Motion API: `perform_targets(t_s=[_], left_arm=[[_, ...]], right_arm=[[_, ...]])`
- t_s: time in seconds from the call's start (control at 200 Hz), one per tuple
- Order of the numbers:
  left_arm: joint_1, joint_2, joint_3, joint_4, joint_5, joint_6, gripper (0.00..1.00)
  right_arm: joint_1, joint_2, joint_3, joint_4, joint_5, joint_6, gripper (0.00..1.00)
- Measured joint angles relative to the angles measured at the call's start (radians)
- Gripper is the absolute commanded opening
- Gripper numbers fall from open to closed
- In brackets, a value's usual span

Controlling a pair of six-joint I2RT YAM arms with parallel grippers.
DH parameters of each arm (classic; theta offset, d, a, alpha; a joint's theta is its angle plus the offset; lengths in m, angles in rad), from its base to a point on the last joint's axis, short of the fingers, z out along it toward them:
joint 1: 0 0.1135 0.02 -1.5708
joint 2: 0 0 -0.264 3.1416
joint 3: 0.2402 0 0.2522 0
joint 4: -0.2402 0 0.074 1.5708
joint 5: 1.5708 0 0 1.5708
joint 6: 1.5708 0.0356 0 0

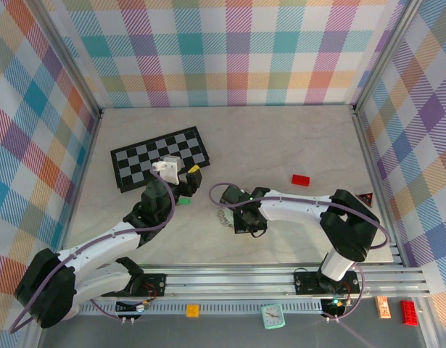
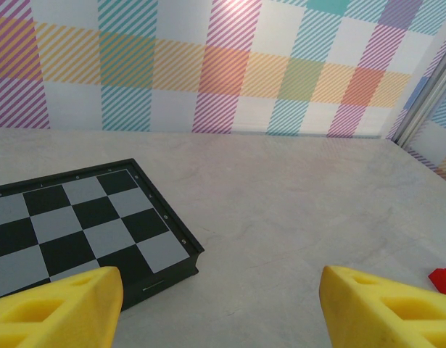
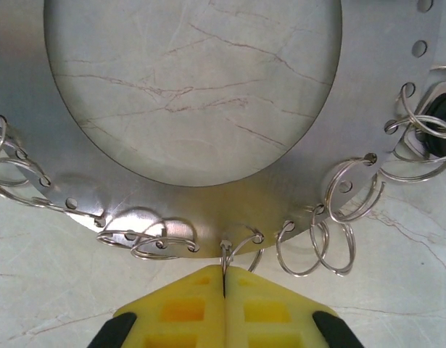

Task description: Put the keys on the keyring

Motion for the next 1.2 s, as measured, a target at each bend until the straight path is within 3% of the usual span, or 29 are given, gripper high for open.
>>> perform_targets(t_s=[0.17, 0.395, 0.505, 0.64, 0.72, 0.915, 1.2], left_arm=[[0.000, 0.000, 0.000, 0.000, 0.000, 0.012, 0.71], [0.000, 0.000, 0.008, -0.020, 0.022, 0.056, 0.71], [0.000, 0.010, 0.041, -0.058, 0.103, 0.105, 0.67], [0.000, 0.034, 0.089, -0.108, 0.251, 0.175, 0.53], [-0.002, 0.045, 0.090, -0.113, 0.338, 0.210, 0.46], [-0.074, 0.068, 0.027, -0.068, 0.472, 0.305, 0.40], [-0.266, 0.201, -0.095, 0.117, 0.475, 0.555, 0.31]], right_arm=[[0.000, -0.036, 0.007, -0.017, 0.001, -0.051, 0.00], [-0.005, -0.201, 0.006, 0.026, -0.016, -0.227, 0.00], [-0.036, -0.253, 0.006, 0.073, -0.078, -0.320, 0.00], [-0.112, -0.260, 0.006, 0.115, -0.183, -0.388, 0.00], [-0.160, -0.260, 0.006, 0.119, -0.236, -0.390, 0.00], [-0.238, -0.260, 0.006, 0.105, -0.328, -0.315, 0.00], [-0.241, -0.260, 0.042, 0.063, -0.404, -0.172, 0.00]])
